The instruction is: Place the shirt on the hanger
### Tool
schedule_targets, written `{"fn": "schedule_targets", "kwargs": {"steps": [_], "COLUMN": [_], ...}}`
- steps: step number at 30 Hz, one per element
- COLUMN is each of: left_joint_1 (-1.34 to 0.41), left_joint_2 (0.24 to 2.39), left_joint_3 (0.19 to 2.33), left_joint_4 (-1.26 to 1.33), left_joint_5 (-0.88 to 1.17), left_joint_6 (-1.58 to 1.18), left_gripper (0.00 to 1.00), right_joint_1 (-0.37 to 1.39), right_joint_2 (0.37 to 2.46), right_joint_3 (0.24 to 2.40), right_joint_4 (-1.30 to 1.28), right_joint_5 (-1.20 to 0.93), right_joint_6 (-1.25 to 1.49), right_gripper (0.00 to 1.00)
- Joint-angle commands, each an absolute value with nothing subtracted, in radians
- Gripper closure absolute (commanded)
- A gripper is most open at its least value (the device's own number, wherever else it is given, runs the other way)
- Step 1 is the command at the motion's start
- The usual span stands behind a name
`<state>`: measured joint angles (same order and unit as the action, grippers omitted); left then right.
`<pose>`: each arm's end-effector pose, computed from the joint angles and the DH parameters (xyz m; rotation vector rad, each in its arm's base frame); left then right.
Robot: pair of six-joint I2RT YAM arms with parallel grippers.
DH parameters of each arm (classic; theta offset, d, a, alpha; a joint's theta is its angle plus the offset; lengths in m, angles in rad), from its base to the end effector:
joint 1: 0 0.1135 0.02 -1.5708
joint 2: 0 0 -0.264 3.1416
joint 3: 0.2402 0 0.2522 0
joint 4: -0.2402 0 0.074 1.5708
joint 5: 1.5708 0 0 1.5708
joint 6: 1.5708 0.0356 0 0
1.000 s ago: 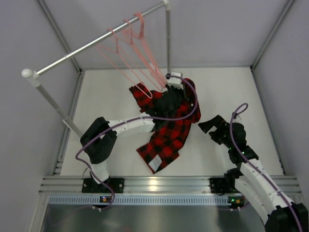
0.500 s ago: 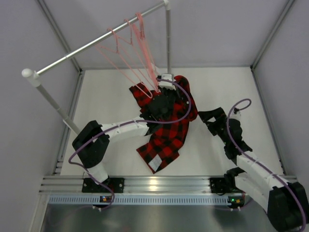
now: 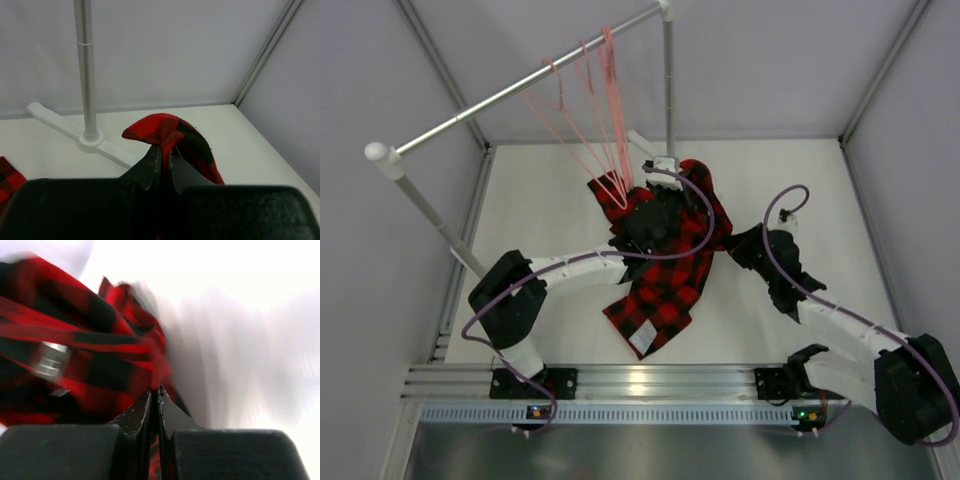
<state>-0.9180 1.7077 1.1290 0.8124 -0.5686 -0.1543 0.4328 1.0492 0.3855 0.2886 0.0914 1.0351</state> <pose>0.2552 -0.3022 0.3154 0.0384 1.3930 -0.5169 0.2013 0.0894 0.1987 0.6685 1.9371 0.8647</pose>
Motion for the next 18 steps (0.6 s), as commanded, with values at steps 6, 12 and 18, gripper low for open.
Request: {"fn": "schedule_targets", "kwargs": {"steps": [6, 12, 18], "left_joint_1": [-0.991, -1.106, -1.106], "left_joint_2": [1.548, 1.517, 1.482], "left_joint_3": [1.276, 1.364, 1.322], "left_joint_4": [0.732, 0.683, 0.677], "left_joint_5": [-0.616, -0.765, -0.836], "left_joint_6": [0.047, 0.193, 0.184], "left_gripper": [1.00, 1.00, 1.00], "right_joint_1": [0.277, 0.202, 0.207], "right_joint_2": [1.049, 1.141, 1.125], "right_joint_3": [1.040, 1.522, 1.498], "right_joint_4": [-0.044, -0.234, -0.333], "right_joint_5": [0.253, 0.077, -0.150], "right_joint_6": [0.599, 0.411, 0.385], "right_gripper": [1.00, 1.00, 1.00]}}
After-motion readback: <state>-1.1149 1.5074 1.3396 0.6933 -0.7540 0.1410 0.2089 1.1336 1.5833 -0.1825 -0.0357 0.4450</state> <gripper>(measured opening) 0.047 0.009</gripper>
